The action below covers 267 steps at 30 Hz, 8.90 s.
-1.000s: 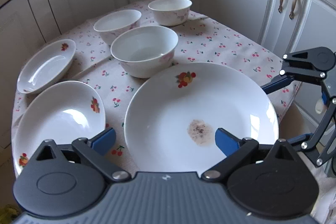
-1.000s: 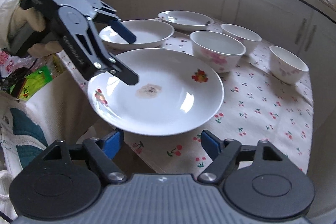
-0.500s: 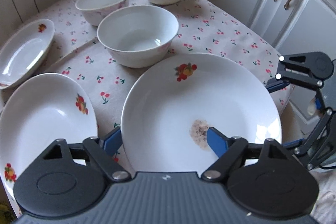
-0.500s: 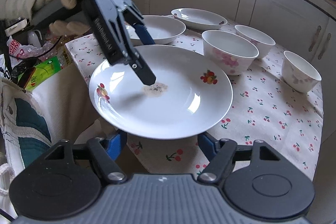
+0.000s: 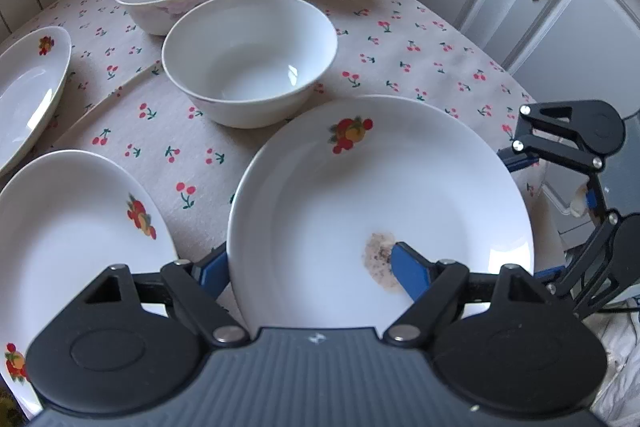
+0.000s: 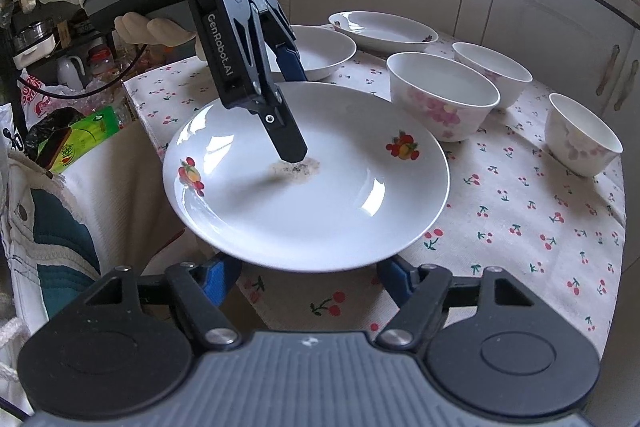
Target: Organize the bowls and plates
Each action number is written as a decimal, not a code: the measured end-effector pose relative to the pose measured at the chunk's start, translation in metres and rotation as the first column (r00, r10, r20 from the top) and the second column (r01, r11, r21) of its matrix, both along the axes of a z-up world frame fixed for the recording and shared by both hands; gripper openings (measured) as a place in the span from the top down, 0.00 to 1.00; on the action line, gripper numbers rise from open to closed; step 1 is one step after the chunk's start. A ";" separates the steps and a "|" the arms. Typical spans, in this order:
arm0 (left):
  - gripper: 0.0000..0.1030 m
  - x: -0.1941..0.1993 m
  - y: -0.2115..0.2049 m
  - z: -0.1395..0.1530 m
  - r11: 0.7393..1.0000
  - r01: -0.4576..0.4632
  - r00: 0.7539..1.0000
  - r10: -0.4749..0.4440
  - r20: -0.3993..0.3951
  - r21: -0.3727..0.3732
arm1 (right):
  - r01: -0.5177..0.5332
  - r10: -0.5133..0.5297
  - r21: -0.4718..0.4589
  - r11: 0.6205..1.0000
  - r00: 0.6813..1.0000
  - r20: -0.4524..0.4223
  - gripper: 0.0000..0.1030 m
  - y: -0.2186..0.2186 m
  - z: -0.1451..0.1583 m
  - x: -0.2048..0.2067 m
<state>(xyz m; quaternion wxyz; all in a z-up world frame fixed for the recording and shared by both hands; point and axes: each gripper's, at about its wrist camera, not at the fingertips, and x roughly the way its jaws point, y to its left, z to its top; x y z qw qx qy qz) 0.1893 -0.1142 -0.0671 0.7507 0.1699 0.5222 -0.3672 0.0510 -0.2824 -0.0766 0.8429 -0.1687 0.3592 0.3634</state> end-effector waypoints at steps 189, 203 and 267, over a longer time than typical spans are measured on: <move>0.03 0.202 0.225 -0.016 0.989 0.082 0.963 -0.046 0.267 -0.124 | 0.435 -0.458 -0.146 0.889 0.830 -0.319 0.09 0.173 0.029 0.405; 0.05 0.214 0.217 -0.023 0.981 0.145 0.956 -0.106 0.275 -0.125 | 0.422 -0.443 -0.145 0.895 0.800 -0.405 0.33 0.179 0.013 0.430; 0.06 0.122 0.203 0.051 0.978 0.176 0.944 -0.137 0.299 -0.108 | 0.430 -0.391 0.005 0.903 0.825 -0.408 0.33 0.164 0.083 0.327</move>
